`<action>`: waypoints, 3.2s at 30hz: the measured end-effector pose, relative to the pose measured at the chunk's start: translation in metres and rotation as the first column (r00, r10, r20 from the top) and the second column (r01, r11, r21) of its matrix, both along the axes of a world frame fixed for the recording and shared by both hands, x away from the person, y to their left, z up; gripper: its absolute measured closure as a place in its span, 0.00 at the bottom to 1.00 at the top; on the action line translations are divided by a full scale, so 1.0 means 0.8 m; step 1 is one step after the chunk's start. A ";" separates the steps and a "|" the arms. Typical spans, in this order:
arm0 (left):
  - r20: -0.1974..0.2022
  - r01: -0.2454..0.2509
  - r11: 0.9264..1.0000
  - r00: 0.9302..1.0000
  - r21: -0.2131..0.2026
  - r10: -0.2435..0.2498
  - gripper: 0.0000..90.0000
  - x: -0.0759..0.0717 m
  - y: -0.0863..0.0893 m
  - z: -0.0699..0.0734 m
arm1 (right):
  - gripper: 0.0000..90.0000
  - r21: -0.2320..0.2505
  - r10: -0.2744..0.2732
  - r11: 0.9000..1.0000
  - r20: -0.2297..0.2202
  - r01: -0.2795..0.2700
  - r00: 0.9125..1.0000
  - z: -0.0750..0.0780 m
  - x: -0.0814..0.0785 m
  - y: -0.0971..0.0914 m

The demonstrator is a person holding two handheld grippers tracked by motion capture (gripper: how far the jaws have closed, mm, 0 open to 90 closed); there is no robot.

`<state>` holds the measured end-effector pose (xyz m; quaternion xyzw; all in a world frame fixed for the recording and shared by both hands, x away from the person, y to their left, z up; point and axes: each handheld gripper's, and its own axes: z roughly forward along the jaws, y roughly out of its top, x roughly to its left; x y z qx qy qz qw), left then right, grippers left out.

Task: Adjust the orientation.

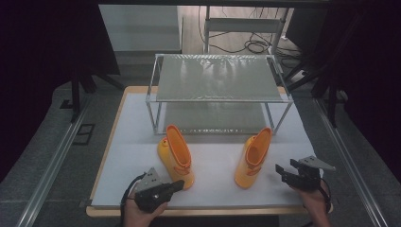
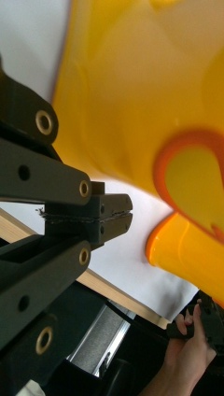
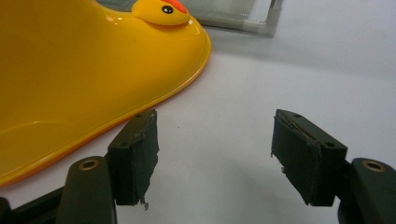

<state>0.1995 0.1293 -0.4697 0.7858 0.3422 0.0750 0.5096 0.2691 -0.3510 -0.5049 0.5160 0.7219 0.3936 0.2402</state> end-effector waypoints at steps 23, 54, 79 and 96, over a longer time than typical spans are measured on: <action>0.084 -0.101 0.994 0.992 0.050 0.097 1.00 0.010 -0.037 -0.012 | 0.35 0.007 -0.009 1.000 0.000 0.009 1.000 -0.001 0.000 -0.002; 0.077 -0.131 0.991 0.989 0.009 0.130 1.00 -0.028 0.012 -0.013 | 0.34 0.007 -0.020 1.000 -0.011 0.020 1.000 -0.003 0.003 -0.005; 0.108 -0.280 0.957 0.956 0.070 0.272 1.00 -0.008 0.018 -0.021 | 0.34 0.011 -0.024 1.000 -0.014 0.024 1.000 -0.005 0.003 -0.010; 0.068 -0.247 0.969 0.967 0.016 0.245 0.98 -0.008 0.037 -0.024 | 0.34 0.006 -0.016 1.000 -0.023 0.016 1.000 -0.005 0.003 -0.007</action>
